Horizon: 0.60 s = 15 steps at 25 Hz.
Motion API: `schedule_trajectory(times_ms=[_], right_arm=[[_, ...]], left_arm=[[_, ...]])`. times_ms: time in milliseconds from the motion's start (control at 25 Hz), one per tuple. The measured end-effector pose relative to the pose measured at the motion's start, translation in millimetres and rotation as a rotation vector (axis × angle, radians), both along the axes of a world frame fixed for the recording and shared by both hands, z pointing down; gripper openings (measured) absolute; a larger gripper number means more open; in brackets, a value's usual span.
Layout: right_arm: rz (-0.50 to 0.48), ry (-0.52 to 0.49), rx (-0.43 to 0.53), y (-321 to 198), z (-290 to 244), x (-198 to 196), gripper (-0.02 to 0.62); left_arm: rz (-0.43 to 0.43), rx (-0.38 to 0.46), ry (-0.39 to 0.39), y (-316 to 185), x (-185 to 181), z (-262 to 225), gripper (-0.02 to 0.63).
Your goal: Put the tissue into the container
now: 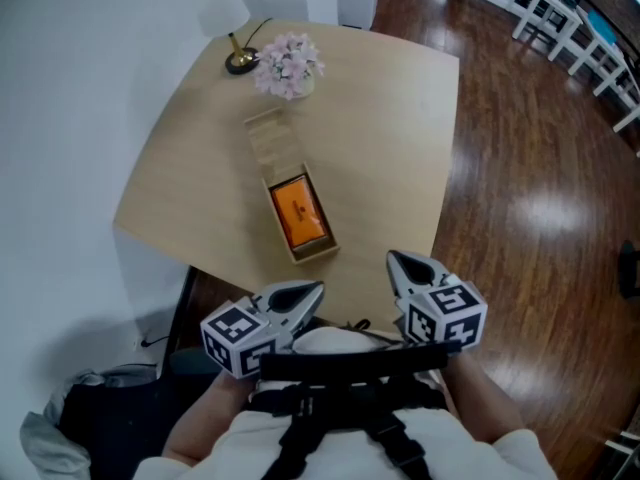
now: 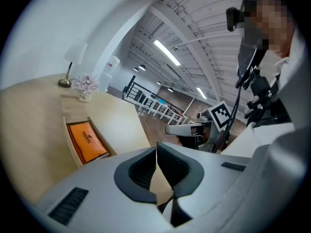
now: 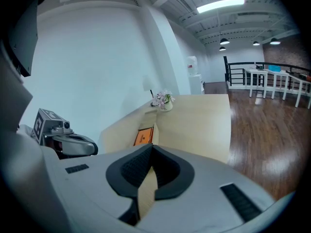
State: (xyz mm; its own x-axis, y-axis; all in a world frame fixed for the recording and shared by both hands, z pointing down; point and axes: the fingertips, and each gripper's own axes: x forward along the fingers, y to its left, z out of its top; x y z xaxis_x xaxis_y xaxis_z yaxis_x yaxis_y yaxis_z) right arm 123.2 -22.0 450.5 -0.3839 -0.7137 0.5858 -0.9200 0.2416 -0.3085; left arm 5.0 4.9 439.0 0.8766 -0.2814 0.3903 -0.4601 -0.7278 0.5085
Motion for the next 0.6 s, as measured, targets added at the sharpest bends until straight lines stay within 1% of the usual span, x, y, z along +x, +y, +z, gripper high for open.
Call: schedule_trajectory(times_ms=[600], right_arm=[[-0.007,0.013,-0.001,3.6,-0.7,0.8,0.000]], left_arm=[[-0.002,0.029,-0.017,-1.9,-3.2,2.1,0.003]])
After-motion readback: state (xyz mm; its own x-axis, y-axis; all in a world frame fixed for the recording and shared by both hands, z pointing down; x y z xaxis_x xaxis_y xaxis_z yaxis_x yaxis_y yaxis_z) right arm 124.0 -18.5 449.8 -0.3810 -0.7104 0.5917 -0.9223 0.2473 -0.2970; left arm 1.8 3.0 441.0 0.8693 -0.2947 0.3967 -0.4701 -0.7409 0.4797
